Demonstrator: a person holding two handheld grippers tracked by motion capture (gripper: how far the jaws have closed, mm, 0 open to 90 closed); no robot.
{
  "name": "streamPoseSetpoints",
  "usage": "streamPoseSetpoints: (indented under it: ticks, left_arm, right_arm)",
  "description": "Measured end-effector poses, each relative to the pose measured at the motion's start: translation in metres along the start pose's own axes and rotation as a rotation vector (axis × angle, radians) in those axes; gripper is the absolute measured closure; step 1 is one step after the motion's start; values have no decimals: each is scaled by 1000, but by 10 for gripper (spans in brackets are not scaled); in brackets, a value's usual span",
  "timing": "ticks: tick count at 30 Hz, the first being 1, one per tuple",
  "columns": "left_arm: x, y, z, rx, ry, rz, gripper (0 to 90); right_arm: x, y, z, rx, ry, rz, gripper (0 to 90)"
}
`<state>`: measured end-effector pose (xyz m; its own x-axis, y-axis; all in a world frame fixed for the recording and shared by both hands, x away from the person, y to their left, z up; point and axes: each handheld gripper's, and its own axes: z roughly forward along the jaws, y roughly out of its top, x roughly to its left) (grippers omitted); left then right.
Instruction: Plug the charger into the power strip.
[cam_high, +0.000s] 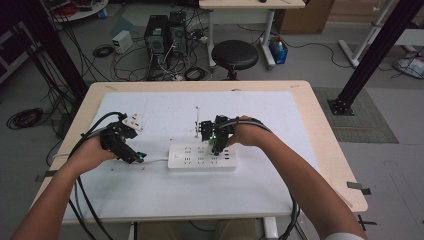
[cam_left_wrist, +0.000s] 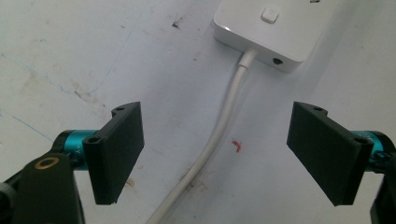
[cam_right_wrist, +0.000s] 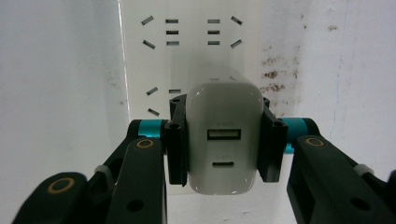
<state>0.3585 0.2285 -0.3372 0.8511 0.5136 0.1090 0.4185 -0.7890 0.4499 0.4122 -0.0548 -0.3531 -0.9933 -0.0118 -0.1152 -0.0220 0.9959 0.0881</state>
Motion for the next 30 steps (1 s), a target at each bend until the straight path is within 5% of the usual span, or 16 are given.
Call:
streamPoseSetpoints:
  ticks: [3,6,13,17,30]
  left_arm:
    - [0,0,2,5,-6,10,188]
    - [-1,0,2,0,-5,1,188]
    - [-1,-2,2,3,-6,2,188]
    - [-1,-2,2,-1,-7,-4,188]
    - [-2,-4,5,-12,-14,-9,188]
  right_arm:
    - [1,1,0,0,-13,-79,620]
    - [-1,0,0,-1,-5,-100,620]
    - [-1,2,1,8,3,-13,621]
    - [1,4,2,10,-12,-37,622]
    - [-2,7,3,25,8,-2,623]
